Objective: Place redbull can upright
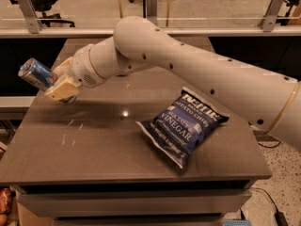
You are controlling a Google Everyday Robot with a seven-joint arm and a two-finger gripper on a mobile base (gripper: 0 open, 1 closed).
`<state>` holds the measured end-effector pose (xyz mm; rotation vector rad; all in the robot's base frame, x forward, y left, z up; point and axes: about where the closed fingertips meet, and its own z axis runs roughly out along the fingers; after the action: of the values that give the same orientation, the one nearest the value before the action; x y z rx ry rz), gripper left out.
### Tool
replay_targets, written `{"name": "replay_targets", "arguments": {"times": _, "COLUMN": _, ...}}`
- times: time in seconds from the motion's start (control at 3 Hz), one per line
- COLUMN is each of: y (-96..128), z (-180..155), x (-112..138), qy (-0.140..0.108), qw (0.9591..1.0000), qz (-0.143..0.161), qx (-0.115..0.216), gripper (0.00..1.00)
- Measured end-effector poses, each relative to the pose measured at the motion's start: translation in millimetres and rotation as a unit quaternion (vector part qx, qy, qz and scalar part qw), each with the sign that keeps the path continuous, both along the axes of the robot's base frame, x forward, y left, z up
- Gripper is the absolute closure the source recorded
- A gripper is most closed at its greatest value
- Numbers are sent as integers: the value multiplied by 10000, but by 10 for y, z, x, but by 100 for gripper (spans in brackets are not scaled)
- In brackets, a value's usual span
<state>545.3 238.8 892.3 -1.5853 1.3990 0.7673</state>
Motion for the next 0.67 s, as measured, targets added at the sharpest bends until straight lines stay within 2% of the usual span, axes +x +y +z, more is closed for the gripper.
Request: {"name": "replay_targets", "arguments": {"times": 0.67, "y": 70, "z": -27, "x": -15, "qy": 116, "qw": 9993, "qz": -7, "qx": 353, "gripper": 100}}
